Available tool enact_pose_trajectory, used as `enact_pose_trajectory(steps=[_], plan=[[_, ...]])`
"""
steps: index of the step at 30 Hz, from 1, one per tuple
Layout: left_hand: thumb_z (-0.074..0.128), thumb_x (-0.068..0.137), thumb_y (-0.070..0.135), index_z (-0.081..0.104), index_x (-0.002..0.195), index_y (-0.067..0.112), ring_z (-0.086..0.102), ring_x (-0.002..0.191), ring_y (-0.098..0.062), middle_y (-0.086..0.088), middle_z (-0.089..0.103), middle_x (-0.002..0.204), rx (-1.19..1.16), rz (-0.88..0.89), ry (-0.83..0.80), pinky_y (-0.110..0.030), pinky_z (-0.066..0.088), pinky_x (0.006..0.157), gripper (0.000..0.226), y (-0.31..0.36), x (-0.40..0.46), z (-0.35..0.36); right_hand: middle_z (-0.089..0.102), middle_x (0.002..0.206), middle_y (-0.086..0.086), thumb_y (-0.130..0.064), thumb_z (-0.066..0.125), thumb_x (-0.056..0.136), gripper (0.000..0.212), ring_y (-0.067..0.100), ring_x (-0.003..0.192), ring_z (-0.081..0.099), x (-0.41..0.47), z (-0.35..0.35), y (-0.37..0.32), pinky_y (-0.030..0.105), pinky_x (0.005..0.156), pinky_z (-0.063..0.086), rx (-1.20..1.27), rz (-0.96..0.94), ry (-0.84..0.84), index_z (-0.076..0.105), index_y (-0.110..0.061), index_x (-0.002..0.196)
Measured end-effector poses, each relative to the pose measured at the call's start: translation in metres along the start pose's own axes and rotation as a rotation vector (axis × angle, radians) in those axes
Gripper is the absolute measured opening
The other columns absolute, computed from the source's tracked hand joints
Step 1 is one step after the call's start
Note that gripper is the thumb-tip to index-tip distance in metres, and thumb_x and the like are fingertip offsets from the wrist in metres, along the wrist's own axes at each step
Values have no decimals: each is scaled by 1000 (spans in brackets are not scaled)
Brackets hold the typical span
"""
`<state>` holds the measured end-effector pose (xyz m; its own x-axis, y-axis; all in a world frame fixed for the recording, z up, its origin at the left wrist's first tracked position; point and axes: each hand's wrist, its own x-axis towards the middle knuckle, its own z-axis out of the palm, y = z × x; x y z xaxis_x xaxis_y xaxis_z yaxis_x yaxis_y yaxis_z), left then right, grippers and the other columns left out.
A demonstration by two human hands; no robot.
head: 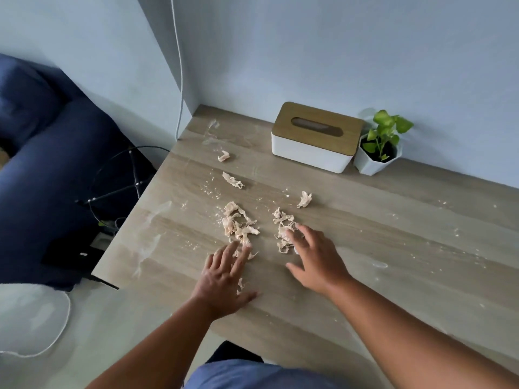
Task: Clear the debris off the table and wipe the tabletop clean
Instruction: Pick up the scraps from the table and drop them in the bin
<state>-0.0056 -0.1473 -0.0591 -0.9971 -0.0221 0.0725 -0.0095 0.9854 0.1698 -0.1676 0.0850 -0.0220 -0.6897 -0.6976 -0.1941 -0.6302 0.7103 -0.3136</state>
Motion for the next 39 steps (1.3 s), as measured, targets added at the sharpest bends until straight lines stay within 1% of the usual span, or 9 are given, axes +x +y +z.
enact_pose_trajectory(steps=[7,12,16,21,25,30,32,35,39], plan=[[64,90,67,70,123,6,66,101,-37,-16,68,121,-8,240,145,-45,55,83,70,-27,26,15,65,118,6,-30,86,79,61,33,93,63,5,22,-19,44,78,58,-147,24,141,66,-18,135],[66,95,46,67,95,11,56,82,-32,-10,62,96,-11,355,145,-42,44,74,35,-37,36,23,62,94,12,-4,87,72,39,35,77,62,2,43,-25,43,68,58,-89,86,245,73,-11,108],[61,100,42,54,94,14,59,81,-32,-10,61,94,-56,429,150,-40,48,72,29,-37,38,22,59,84,12,-3,71,79,13,36,69,62,4,45,-30,41,62,58,-82,137,249,70,-11,90],[60,97,42,73,92,12,65,74,-30,-8,68,87,-84,466,145,-36,55,70,33,-39,45,10,65,88,19,-9,79,87,12,42,76,66,14,32,-34,44,64,53,-3,233,90,70,-3,94],[58,99,47,71,76,15,64,65,-28,-4,65,72,-103,428,157,-34,54,61,42,-41,57,-9,66,99,18,-30,54,107,31,41,90,64,16,23,-35,44,71,46,92,339,94,65,-3,97],[52,94,64,58,64,19,62,58,-25,-1,61,63,-143,256,94,-31,47,45,55,-37,62,-34,62,77,14,-42,65,100,43,37,67,60,7,4,-41,39,58,43,184,320,190,60,-6,75],[66,87,64,54,63,20,61,57,-23,0,59,63,-188,157,65,-30,44,40,52,-34,61,-40,60,74,15,-34,73,95,40,37,62,58,5,-1,-39,36,55,38,204,281,204,57,-6,71],[93,74,34,57,65,15,61,58,-29,-4,60,64,-306,47,68,-33,48,43,42,-30,57,-43,55,80,17,-17,69,97,34,41,64,57,4,-6,-36,37,57,38,282,264,204,52,-4,69],[89,76,6,57,72,9,61,61,-37,-10,59,73,-384,-95,67,-36,48,47,32,-26,52,-48,59,87,19,-19,62,101,28,39,77,59,5,-10,-30,40,66,39,356,299,158,53,-6,79]])
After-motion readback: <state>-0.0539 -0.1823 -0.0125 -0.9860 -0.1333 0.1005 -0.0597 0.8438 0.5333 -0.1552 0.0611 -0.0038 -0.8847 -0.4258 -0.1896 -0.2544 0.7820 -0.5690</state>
